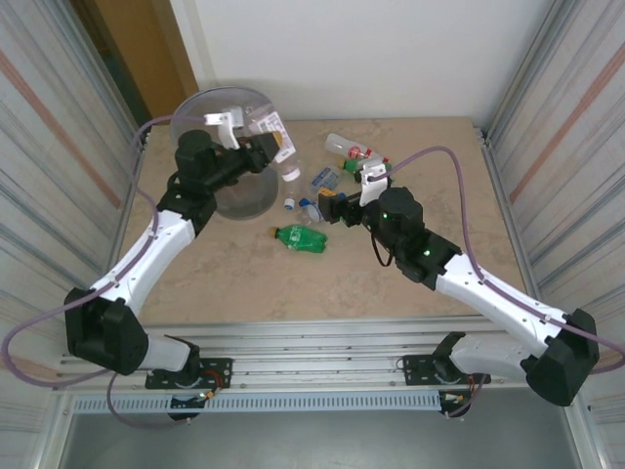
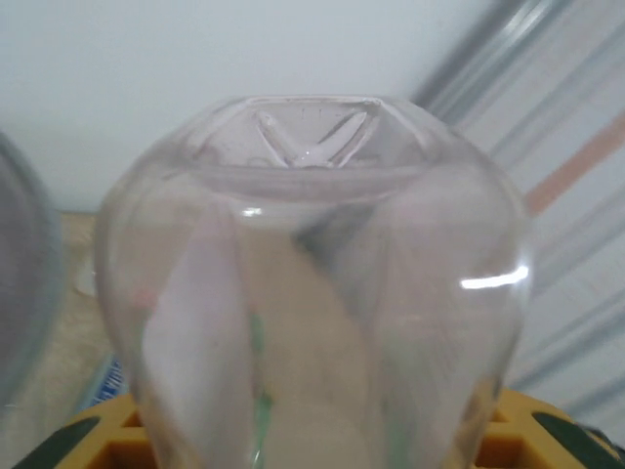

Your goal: Put the plastic bottles in the bin

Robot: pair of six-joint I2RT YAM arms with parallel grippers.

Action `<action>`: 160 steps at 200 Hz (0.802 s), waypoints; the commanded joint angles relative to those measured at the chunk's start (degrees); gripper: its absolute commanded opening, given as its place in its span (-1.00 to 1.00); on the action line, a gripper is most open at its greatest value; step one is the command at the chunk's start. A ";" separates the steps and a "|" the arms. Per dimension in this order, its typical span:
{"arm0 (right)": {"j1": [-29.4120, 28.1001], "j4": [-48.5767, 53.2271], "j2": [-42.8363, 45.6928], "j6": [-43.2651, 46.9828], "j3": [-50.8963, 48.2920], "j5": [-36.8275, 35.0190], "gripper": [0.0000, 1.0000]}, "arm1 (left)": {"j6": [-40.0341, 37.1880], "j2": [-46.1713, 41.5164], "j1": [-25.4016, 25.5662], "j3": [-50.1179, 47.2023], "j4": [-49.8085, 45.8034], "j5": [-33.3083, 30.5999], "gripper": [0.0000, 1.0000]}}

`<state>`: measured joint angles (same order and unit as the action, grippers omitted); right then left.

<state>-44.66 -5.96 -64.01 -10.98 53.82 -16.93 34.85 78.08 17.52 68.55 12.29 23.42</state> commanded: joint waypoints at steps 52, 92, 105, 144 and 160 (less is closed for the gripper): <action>-0.33 4.40 4.62 -4.46 -2.31 -6.60 0.95 | 2.80 0.20 -9.78 1.94 1.71 -8.71 -0.85; -0.25 5.43 6.08 -5.86 -3.09 -8.21 0.95 | 2.13 3.14 -11.32 4.33 0.63 -11.94 -0.82; -0.26 5.69 6.24 -6.23 -3.27 -8.25 0.95 | 1.67 4.13 -11.38 5.12 0.54 -13.53 -0.80; -0.25 7.14 6.09 -7.47 -3.37 -8.56 0.95 | 5.14 6.37 -12.40 6.80 3.74 -14.14 -0.79; -0.25 7.45 6.14 -7.80 -3.46 -8.79 0.95 | 5.03 7.28 -12.42 8.18 2.95 -15.15 -0.79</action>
<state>-44.66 0.38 -58.98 -16.58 50.65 -24.18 38.87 84.82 5.19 72.84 12.27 10.72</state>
